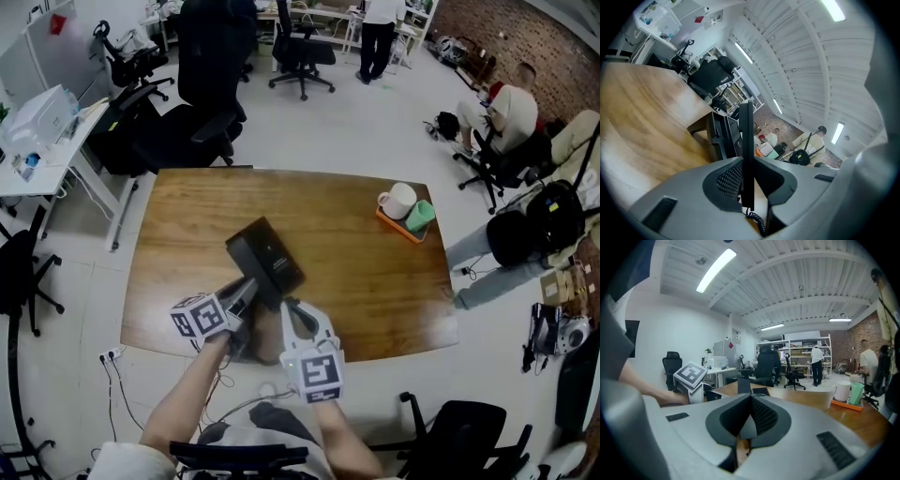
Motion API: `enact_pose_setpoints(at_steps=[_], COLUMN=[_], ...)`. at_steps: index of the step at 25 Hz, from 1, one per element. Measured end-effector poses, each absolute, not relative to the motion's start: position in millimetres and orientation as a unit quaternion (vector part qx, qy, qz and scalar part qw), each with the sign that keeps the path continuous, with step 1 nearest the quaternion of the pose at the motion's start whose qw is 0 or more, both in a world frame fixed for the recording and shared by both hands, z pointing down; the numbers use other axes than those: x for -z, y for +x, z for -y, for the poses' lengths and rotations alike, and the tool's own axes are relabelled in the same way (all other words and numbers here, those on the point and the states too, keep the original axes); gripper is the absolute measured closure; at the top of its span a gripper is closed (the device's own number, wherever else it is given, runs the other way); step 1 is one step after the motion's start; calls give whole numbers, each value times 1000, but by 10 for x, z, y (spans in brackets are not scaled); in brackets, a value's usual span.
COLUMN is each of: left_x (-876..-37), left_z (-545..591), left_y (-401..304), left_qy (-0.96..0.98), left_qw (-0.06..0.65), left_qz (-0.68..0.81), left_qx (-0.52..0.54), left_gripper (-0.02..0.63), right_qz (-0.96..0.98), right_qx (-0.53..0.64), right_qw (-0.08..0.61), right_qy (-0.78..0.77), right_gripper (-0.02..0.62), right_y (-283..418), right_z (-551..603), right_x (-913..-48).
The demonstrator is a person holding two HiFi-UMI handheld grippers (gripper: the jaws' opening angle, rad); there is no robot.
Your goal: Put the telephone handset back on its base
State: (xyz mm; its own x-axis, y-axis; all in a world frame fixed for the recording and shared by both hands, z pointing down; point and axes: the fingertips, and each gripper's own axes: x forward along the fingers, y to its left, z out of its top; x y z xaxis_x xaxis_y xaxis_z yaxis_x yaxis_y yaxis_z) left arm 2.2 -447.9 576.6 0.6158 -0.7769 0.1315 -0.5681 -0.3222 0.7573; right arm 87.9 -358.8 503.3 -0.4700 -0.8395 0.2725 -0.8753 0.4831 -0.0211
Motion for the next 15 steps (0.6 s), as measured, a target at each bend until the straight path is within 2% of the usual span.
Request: enact_pose_setpoints(at_steps=[15], left_x=[-5979], left_z=[4866], left_y=[-97], left_qy=[773], left_qw=[467], left_qz=[393], left_qx=[174], left_gripper=[541], right_qz=[849], right_qx=[-98], right_qw=[120], right_qy=[505], right_gripper=[597], right_y=[929], right_z=[3791], right_x=[-5187])
